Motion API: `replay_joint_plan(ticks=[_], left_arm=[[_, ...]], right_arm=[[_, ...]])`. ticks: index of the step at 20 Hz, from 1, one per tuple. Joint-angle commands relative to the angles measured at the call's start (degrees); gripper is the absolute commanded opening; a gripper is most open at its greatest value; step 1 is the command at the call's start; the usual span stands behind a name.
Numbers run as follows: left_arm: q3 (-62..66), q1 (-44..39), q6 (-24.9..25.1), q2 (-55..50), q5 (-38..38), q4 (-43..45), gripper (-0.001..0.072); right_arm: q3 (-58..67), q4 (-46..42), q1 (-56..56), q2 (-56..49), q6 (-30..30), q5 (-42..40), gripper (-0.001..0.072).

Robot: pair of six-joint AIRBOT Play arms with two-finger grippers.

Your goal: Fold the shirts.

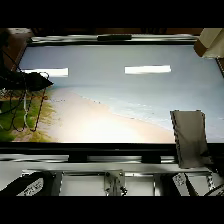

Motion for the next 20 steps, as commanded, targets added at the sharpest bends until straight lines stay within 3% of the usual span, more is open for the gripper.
replay_joint_plan(ticks=[1, 4, 6, 8, 11, 13, 14, 15, 16, 18, 20], left_arm=[[0.0, 0.0, 0.0, 0.0, 0.0, 0.0, 0.0033], [0.0, -0.1, 0.0, -0.1, 1.8, 0.2, 0.0031], [0.0, -1.7, 0.0, -0.7, 3.2, 4.7, 0.0030], [0.5, -5.8, -1.1, -2.2, 3.5, 16.5, 0.0028], [3.0, -15.6, -11.4, -6.7, 1.8, 45.6, 0.0028], [3.5, -19.3, -16.6, -11.2, -2.5, 51.5, 0.0032], [3.5, -20.0, -18.9, -13.8, -5.3, 49.1, 0.0144], [3.5, -20.0, -21.4, -16.4, -8.0, 43.4, 0.0622], [3.3, -19.9, -20.9, -18.3, -9.7, 38.0, 0.0711], [2.1, -20.2, -18.9, -19.2, -7.4, 30.3, 0.0687], [1.7, -20.5, -18.9, -18.1, -3.5, 28.7, 0.0669]], right_arm=[[1.4, -0.5, -0.5, 0.4, 0.7, -0.3, 0.0504], [10.4, 1.2, -0.5, 0.4, 0.9, 2.9, 0.0498], [18.0, 4.4, 1.6, 0.4, 0.1, 3.5, 0.0485], [25.7, 5.6, 10.4, 0.2, -1.0, 0.6, 0.0485], [33.2, 4.9, 33.7, -3.3, 2.8, -5.2, 0.0485], [35.8, -1.0, 51.7, -8.2, 8.5, -4.9, 0.0485], [37.3, -5.1, 59.9, -11.4, 10.3, -2.5, 0.0500], [39.2, -6.6, 65.7, -14.7, 9.9, 1.0, 0.0501], [41.9, -5.6, 69.7, -18.3, 7.8, 5.2, 0.0501], [47.1, -2.4, 73.8, -22.9, 6.3, 11.5, 0.0501], [49.4, -2.3, 75.8, -23.8, 6.5, 11.0, 0.0500]])
